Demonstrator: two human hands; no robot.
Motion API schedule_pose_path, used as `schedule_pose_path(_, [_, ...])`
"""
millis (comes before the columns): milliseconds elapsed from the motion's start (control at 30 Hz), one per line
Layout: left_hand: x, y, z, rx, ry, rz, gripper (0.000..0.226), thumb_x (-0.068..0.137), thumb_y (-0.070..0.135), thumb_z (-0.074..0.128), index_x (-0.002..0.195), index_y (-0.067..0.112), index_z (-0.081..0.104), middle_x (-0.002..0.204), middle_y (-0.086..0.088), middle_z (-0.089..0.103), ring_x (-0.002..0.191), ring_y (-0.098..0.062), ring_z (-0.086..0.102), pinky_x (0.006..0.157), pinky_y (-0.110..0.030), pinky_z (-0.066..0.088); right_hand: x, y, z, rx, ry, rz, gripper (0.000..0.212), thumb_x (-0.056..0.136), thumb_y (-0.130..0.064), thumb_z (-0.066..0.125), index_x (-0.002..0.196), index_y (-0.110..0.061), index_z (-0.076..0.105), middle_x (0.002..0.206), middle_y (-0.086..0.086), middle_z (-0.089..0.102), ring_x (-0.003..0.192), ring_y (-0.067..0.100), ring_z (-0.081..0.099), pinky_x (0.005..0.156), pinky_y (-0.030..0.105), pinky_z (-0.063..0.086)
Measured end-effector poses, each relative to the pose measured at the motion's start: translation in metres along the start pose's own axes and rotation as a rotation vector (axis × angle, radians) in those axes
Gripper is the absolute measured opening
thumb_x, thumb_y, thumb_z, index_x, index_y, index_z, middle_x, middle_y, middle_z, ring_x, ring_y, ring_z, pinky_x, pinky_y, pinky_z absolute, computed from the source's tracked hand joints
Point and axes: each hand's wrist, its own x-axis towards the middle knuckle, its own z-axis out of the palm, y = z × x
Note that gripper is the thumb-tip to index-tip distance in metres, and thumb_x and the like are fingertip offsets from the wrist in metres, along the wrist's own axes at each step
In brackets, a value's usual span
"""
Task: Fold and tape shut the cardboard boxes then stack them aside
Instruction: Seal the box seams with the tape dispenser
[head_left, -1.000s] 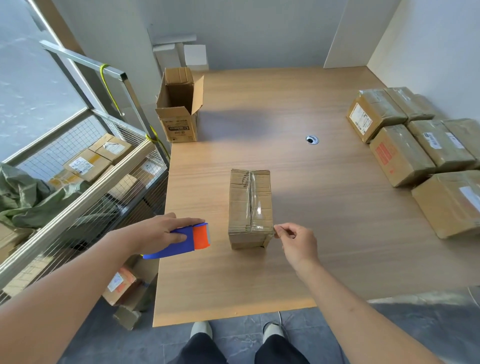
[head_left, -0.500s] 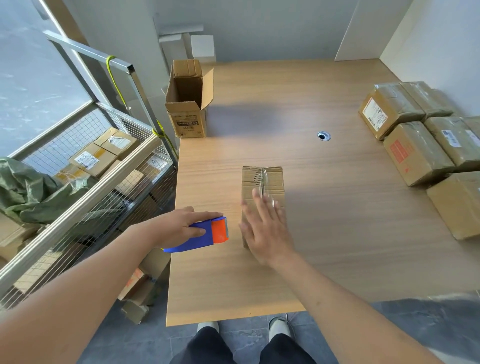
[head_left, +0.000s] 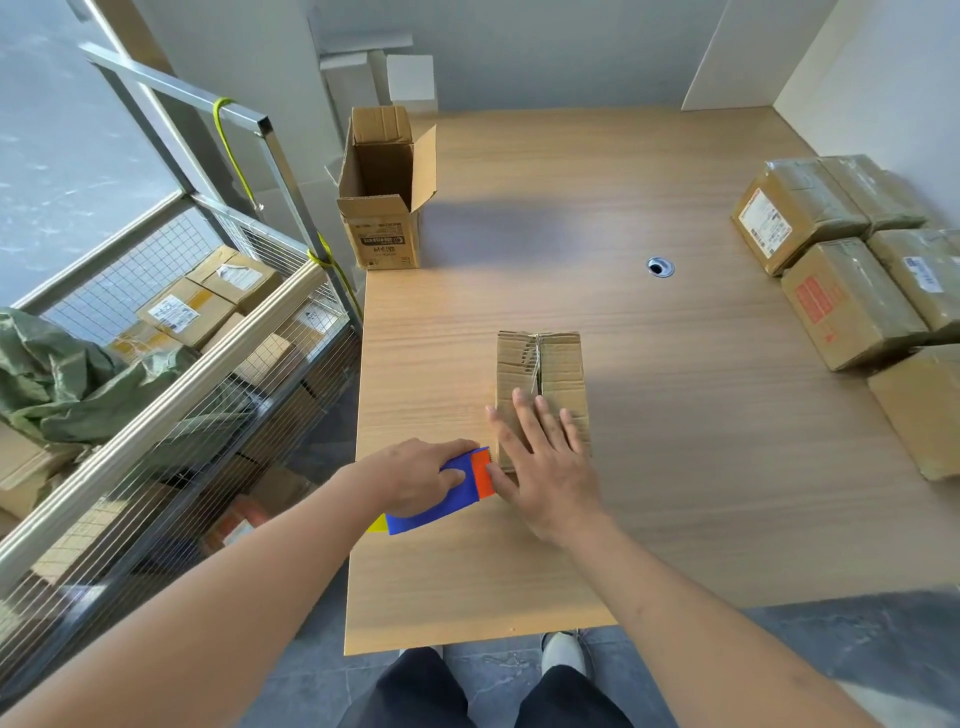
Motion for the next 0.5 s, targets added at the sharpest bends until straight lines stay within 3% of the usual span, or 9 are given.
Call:
schedule_pose_path(167, [0.014,-0.008,-0.001,0.107,0.005,-0.085,0.044,0.106,0.039,0.033,0.149,0.033,0.039,0.139,-0.009,0.056,0.116,-0.03,0.053,0.098,-0.044,0.044,0.0,0.0,0.001,-0.021,-0.013,-0.009,0.071,0.098,-0.061,0.034,0.163,-0.033,0.021,0.17,0.007,0.019,0.155,0.032,0.024,0.125,0.055,0.019])
schedule_pose_path(300, [0.011,-0.022,-0.004,0.058,0.04,-0.076,0.052,0.106,0.045,0.032,0.158,0.04,0.025,0.15,-0.008,0.048,0.129,-0.032,0.049,0.107,-0.047,0.041,0.005,-0.008,-0.011,0.037,-0.036,0.022,0.081,0.092,-0.051,0.042,0.164,-0.024,0.016,0.17,0.003,0.018,0.157,0.03,0.018,0.127,0.052,0.008])
schedule_pose_path(400, [0.008,-0.028,-0.013,-0.006,0.117,-0.025,0.053,0.105,0.051,0.033,0.156,0.049,0.018,0.14,-0.01,0.054,0.119,-0.032,0.055,0.102,-0.046,0.044,0.011,-0.009,-0.025,0.053,-0.091,0.024,0.092,0.093,-0.035,0.055,0.164,-0.017,0.0,0.172,-0.001,0.007,0.159,0.027,0.003,0.127,0.049,-0.007])
schedule_pose_path(500, [-0.003,-0.035,-0.024,-0.1,0.182,0.058,0.057,0.106,0.052,0.039,0.153,0.058,0.008,0.112,-0.003,0.052,0.094,-0.022,0.057,0.086,-0.042,0.046,0.013,0.004,-0.037,0.0,-0.09,0.031,0.095,0.089,-0.015,0.062,0.164,-0.017,0.004,0.171,-0.003,0.012,0.158,0.026,0.005,0.127,0.048,-0.008])
